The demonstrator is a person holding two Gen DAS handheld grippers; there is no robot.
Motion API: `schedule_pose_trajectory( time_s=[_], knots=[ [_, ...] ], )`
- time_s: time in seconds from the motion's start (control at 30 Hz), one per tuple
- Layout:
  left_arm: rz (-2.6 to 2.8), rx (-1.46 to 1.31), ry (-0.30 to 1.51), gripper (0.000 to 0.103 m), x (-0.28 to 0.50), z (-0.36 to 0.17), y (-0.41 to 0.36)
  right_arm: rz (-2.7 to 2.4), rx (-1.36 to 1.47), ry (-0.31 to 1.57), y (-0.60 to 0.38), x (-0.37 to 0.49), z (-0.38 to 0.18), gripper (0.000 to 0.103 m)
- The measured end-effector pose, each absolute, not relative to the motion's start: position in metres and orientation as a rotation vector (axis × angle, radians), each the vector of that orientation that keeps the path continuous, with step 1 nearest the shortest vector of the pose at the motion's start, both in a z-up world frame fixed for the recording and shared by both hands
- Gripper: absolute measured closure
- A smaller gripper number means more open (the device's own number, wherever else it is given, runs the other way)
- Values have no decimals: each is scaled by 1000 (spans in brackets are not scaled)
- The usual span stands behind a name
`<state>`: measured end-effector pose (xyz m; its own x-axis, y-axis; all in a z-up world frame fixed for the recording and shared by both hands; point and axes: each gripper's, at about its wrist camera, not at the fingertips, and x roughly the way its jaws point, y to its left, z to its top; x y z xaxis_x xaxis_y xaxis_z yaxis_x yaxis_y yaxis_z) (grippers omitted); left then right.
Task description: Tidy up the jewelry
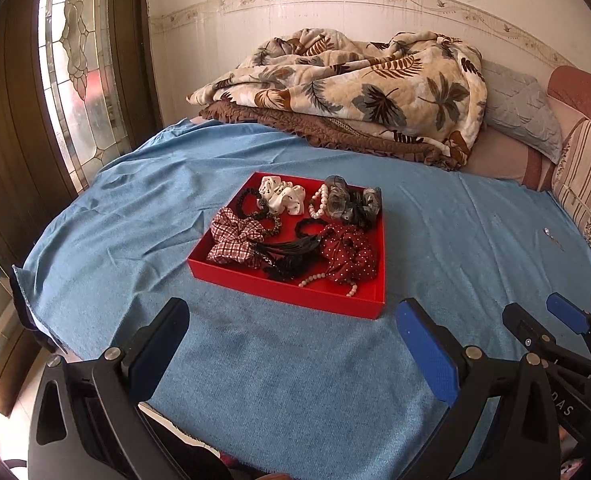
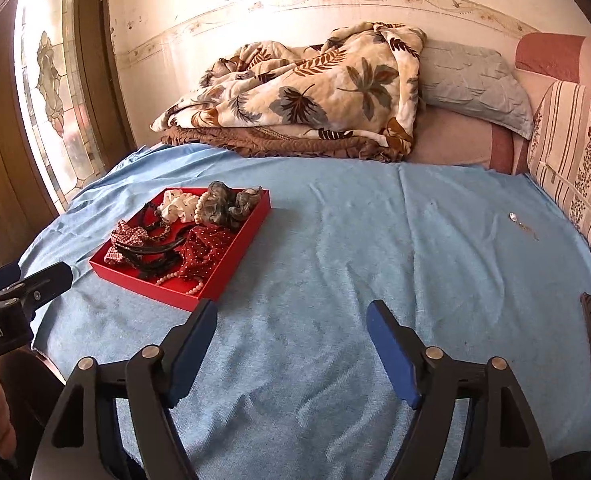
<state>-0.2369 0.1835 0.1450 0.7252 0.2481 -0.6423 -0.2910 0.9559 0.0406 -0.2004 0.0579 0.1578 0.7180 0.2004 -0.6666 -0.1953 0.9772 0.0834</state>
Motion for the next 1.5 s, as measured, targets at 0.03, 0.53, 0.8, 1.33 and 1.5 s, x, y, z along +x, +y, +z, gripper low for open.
schedule_pose_trajectory(
  time_s=[0.03,0.53,0.8,1.33,1.5],
  knots=[
    [298,-62,698,0,-236,145,184,219,5,738,59,-201,158,21],
    [297,-97,730,0,-239,135,190,219,-26,760,71,-199,153,19],
    [292,-116,742,0,-239,132,194,217,-31,766,74,-201,151,18],
    [293,-123,748,0,-238,129,201,215,-31,767,75,-201,150,17],
    [292,-122,748,0,-238,129,202,217,-37,767,75,-200,149,17]
  ],
)
